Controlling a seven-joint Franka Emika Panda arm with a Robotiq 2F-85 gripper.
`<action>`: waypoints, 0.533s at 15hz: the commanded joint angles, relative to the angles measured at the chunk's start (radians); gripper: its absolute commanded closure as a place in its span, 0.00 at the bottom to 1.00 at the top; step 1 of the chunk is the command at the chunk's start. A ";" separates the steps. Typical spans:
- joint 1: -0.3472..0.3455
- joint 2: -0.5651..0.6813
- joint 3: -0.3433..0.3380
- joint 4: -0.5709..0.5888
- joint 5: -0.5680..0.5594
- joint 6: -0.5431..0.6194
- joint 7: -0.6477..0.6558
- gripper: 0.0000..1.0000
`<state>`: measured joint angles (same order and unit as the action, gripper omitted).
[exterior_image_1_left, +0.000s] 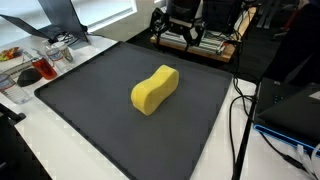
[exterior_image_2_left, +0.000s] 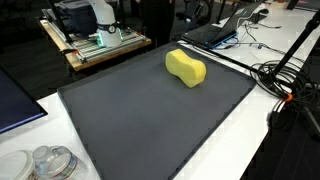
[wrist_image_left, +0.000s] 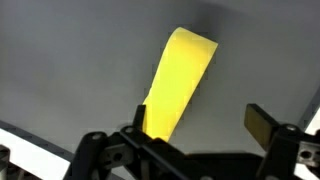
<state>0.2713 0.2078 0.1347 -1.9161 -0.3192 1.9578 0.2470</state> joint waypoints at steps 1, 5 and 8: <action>0.048 0.014 0.033 0.058 -0.108 -0.090 0.038 0.00; 0.091 0.058 0.064 0.130 -0.147 -0.153 0.069 0.00; 0.122 0.104 0.076 0.183 -0.173 -0.194 0.074 0.00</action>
<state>0.3682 0.2507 0.1992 -1.8104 -0.4484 1.8211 0.3039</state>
